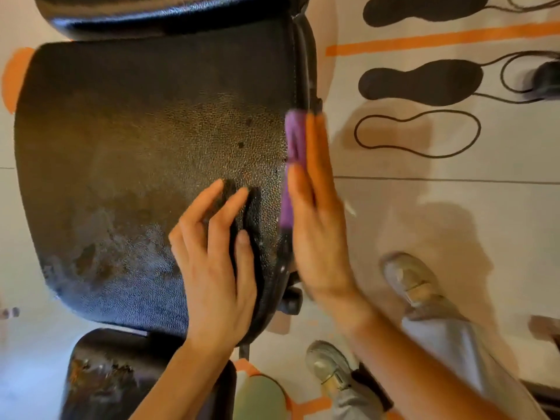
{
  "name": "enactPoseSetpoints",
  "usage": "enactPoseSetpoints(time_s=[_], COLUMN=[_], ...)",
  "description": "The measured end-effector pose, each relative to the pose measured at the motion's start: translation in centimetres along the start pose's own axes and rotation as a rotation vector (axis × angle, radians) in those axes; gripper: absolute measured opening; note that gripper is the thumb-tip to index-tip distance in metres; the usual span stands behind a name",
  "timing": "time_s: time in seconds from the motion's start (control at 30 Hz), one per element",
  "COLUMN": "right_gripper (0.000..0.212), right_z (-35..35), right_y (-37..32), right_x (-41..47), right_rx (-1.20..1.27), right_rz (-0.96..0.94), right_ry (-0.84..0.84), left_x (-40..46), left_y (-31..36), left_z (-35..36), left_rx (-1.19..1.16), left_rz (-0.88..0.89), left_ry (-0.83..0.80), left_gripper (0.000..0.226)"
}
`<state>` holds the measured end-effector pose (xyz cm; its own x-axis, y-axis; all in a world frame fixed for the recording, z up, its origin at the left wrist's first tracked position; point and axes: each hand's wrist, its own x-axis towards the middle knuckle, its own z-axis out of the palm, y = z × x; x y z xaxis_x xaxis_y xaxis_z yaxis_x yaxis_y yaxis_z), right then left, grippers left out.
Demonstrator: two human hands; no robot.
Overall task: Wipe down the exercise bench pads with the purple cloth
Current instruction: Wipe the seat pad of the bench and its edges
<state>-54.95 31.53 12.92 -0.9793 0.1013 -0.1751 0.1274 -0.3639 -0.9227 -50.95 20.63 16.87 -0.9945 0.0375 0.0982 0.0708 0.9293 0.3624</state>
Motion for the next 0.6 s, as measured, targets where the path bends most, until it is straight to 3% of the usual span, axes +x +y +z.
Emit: enactPoseSetpoints(time_s=[0.1,0.27,0.33,0.47,0.6], right_gripper=[0.050,0.054,0.052,0.048,0.047], right_z=[0.7,0.2,0.7,1.7,0.9], right_y=[0.5,-0.4,0.0,1.5,1.0], right_x=[-5.2,6.6,4.6,-8.5,-2.9], right_rx=[-0.162,-0.267,-0.274,-0.425,-0.471], right_rz=[-0.037,-0.126,-0.149,-0.147,-0.218], right_ry=[0.043,0.057,0.083,0.054,0.029], left_x=[-2.3,-2.9,-3.1,-3.0,-3.2], left_y=[-1.2,-1.6,-1.6,-1.8,-1.6], left_z=[0.2,1.0,1.0,1.2,1.0], left_rx=[0.018,0.029,0.023,0.018,0.014], left_rz=[0.017,0.034,0.039,0.052,0.058], left_ry=[-0.033,-0.010,-0.002,0.016,0.028], left_gripper=[0.041,0.040,0.040,0.040,0.041])
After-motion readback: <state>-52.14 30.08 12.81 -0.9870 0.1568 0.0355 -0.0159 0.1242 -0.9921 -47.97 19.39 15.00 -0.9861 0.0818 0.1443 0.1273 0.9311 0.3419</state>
